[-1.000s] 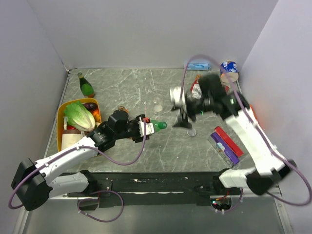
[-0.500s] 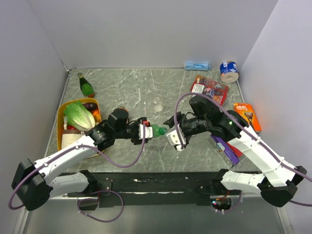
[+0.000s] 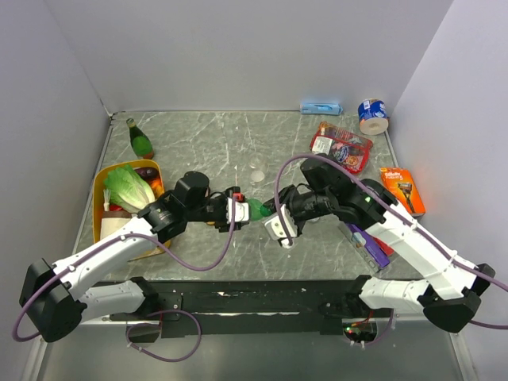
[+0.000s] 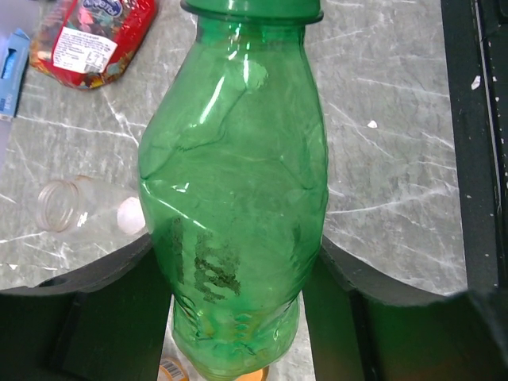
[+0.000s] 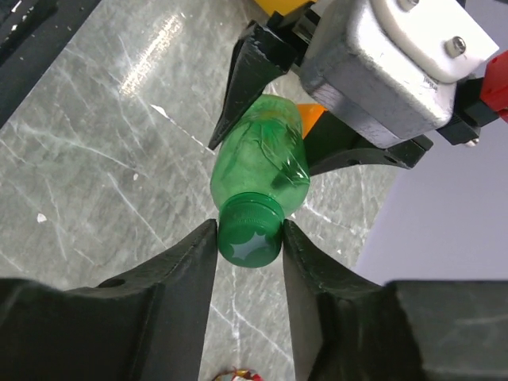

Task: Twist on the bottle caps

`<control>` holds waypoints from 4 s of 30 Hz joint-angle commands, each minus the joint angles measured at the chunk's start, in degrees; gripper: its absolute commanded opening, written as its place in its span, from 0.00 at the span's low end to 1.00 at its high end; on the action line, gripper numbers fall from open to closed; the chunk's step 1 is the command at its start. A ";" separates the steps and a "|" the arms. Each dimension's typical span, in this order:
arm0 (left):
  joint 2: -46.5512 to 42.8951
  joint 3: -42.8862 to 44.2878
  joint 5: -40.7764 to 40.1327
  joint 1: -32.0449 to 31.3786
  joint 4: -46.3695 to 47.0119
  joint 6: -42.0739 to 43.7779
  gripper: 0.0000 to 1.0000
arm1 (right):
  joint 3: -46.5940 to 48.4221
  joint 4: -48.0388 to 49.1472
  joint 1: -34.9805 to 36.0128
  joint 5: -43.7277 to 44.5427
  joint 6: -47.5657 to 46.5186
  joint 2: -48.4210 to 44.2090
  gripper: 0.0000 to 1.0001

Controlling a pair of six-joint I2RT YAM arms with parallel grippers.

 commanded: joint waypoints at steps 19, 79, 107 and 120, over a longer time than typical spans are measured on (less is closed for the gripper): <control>7.92 0.33 -46.57 -4.81 33.33 -9.39 0.01 | 27.24 0.94 -13.69 -14.95 96.51 29.86 0.00; 2.39 1.30 1.75 0.02 7.31 -2.09 0.01 | 10.55 1.02 0.63 -7.83 18.11 8.07 0.52; 2.39 -0.54 -10.88 0.81 20.91 -26.66 0.01 | 2.99 24.03 -2.35 2.00 52.98 5.61 0.07; 4.41 1.65 -16.68 2.31 22.44 -42.44 0.96 | 5.43 20.90 -4.72 6.14 60.40 7.09 0.00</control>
